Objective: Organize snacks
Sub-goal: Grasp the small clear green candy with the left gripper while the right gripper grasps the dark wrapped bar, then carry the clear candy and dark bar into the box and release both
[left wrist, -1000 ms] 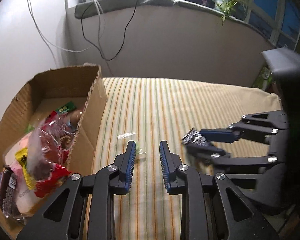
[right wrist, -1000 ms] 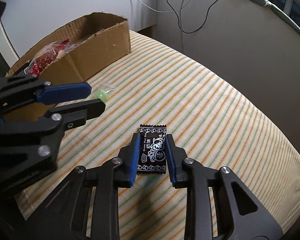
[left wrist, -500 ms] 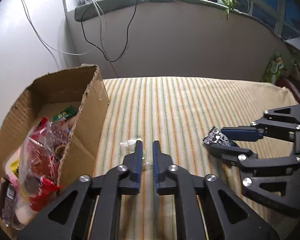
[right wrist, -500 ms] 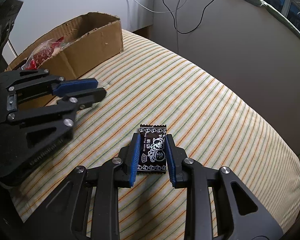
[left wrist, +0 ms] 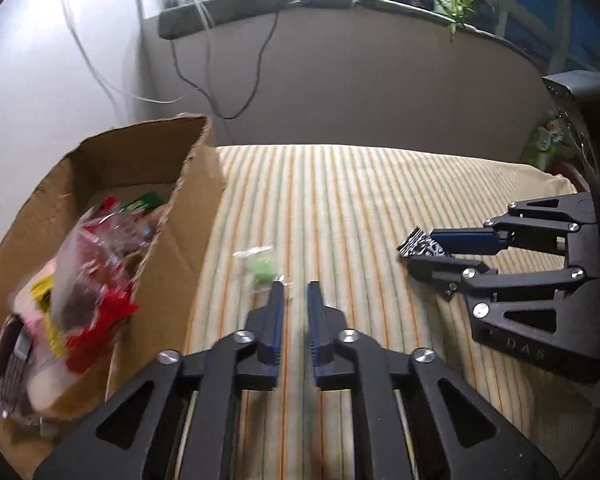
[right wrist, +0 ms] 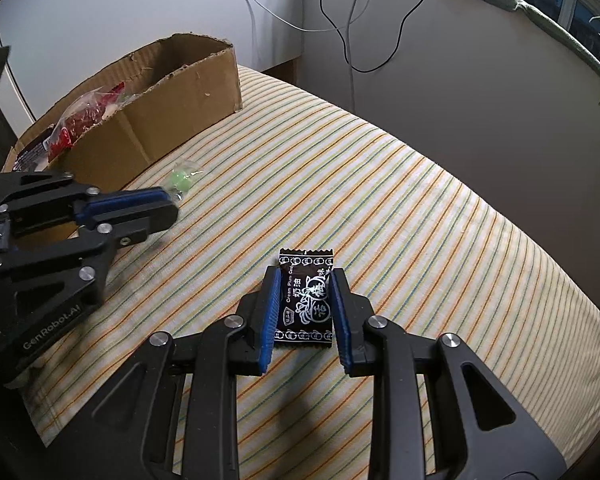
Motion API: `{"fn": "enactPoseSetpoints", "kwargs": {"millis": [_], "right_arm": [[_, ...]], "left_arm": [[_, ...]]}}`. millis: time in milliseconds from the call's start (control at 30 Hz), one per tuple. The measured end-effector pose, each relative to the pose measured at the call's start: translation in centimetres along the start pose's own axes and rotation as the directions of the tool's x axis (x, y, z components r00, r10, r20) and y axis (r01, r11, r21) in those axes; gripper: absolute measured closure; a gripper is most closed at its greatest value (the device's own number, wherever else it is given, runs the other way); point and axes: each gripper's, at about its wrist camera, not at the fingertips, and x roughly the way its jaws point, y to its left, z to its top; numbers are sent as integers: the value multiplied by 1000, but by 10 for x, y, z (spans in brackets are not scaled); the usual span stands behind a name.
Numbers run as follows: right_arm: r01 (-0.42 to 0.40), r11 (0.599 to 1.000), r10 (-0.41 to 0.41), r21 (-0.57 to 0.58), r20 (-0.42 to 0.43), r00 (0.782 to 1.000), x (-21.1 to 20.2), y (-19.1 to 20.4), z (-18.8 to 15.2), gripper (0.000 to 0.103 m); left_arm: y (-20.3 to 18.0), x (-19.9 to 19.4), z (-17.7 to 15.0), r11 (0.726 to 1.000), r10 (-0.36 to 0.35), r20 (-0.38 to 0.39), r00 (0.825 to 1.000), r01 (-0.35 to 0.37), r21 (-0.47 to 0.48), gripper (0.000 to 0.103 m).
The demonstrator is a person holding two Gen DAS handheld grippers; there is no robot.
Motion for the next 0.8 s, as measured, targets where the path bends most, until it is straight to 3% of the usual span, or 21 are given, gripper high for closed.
{"fn": "enactPoseSetpoints", "kwargs": {"millis": [67,133,233,433,500,667,800], "right_arm": [[-1,1000,1,-3,2,1000,0,0,0,77],[-3,1000,3,-7,6,1000,0,1,1,77],[-4,1000,4,-22,10,1000,0,2,2,77],[-22,999,23,-30,22,999,-2,-3,1,77],[-32,999,32,-20,26,999,-3,-6,-1,77],[-51,999,51,-4,36,998,-3,-12,-3,77],[-49,999,49,-2,40,998,-5,-14,-4,77]], "left_arm": [[-1,-1,-2,1000,12,-10,1000,-12,-28,75],[-4,-1,-2,999,39,-7,999,-39,-29,66],[-12,10,4,994,107,-20,994,-107,-15,65],[-13,34,23,986,156,-46,987,-158,-45,65],[-13,38,26,988,145,-45,988,-148,-53,65],[-10,40,26,994,100,-38,994,-102,-50,82],[-18,36,22,996,88,-34,995,-89,-23,83]]}}
